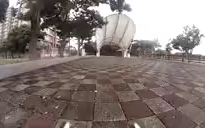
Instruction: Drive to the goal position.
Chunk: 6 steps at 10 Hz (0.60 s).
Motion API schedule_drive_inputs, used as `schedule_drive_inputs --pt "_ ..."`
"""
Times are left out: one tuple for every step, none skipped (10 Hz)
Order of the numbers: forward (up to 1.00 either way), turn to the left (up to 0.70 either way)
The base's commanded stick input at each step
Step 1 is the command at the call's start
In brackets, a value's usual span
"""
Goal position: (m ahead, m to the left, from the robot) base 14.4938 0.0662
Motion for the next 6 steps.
schedule_drive_inputs --pt "1.00 0.00" --pt "1.00 0.00" --pt "1.00 0.00" --pt "1.00 0.00" --pt "1.00 0.00" --pt "1.00 0.00"
